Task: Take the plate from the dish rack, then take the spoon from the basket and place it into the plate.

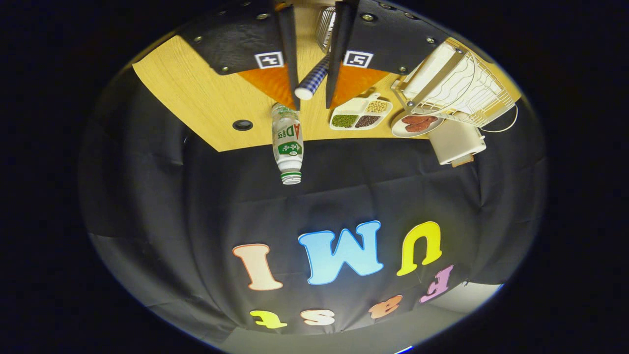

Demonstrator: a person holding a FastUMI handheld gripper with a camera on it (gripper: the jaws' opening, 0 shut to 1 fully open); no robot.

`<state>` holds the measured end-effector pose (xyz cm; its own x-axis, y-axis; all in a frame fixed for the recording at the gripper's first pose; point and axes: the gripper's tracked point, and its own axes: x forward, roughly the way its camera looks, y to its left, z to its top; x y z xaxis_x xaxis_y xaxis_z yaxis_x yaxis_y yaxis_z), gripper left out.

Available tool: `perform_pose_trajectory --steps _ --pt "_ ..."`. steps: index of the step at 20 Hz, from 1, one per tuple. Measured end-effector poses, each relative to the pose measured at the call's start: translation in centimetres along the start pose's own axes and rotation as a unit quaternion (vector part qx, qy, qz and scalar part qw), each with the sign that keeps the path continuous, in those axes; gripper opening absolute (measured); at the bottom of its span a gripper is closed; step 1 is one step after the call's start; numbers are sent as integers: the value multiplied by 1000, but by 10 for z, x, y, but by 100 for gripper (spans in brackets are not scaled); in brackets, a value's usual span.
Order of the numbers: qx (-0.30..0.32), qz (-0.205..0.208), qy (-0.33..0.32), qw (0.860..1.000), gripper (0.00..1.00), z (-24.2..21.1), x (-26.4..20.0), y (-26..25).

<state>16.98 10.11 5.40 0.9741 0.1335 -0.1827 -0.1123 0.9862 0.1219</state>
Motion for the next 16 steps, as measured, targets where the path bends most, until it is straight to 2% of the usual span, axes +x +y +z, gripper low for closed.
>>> perform_pose_trajectory --steps 2,3,4,6,10,12,16 --pt "2 4 -6 1000 31 5 -8 5" --pt "6 4 -3 1000 19 5 -9 8" --pt "12 4 -9 1000 19 6 -11 12" --pt "17 11 -18 1000 8 15 -12 21" --pt "0 30 -29 999 8 37 -27 46" --pt "3 26 -29 999 8 50 -38 53" --pt "-30 20 -51 998 8 87 -57 63"
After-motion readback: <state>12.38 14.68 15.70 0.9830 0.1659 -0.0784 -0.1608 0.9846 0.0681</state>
